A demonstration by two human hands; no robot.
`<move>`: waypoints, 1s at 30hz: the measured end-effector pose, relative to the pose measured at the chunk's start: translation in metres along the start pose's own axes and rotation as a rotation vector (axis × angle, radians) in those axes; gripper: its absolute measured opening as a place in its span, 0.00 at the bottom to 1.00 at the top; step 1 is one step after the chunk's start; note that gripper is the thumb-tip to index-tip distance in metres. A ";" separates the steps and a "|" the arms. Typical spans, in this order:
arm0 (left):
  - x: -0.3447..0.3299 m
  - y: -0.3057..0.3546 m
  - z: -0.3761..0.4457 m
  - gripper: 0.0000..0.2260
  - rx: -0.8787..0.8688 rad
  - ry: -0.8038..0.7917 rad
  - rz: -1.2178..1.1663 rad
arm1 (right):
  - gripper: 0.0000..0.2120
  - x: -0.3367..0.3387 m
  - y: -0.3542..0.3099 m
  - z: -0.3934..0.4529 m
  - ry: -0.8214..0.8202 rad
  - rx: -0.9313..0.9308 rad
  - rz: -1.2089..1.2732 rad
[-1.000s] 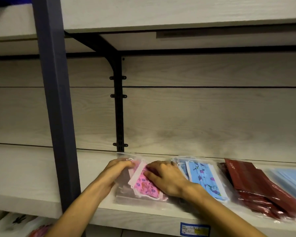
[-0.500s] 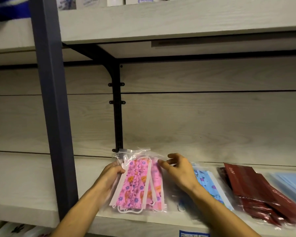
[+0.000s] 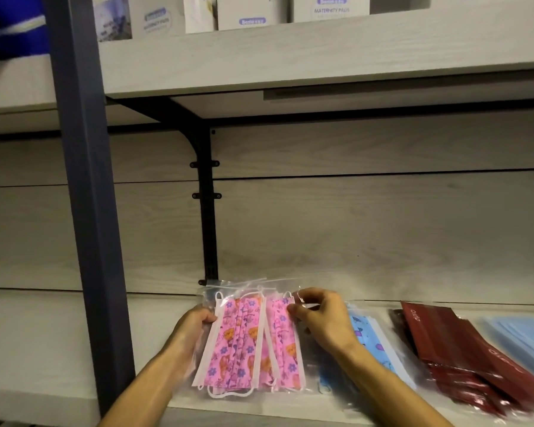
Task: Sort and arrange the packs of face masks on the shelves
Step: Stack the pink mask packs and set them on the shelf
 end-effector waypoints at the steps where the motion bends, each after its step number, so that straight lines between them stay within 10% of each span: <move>1: 0.001 0.002 0.000 0.11 -0.019 0.009 0.037 | 0.03 0.002 -0.001 0.000 0.021 0.014 -0.057; 8: -0.009 0.014 -0.005 0.08 -0.161 0.034 0.320 | 0.08 -0.024 -0.004 0.002 -0.121 -0.037 0.213; 14: 0.010 0.011 -0.001 0.17 -0.168 0.133 0.089 | 0.06 -0.048 -0.011 0.000 -0.293 -0.146 0.399; 22: 0.047 0.004 0.001 0.16 -0.113 0.351 -0.061 | 0.11 -0.022 0.009 0.024 -0.221 -0.070 -0.482; 30: 0.048 0.007 -0.007 0.09 -0.099 0.391 -0.036 | 0.22 -0.032 0.015 0.020 -0.304 -0.166 -0.550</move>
Point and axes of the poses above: each hand's wrist, its own z-axis towards the middle knuckle, its own x-axis out of the back of the hand, y = z × x, the point moved 9 cm from there along z, towards the middle knuckle, and after that the axes turned 4 degrees about x, right-handed, at the moved point
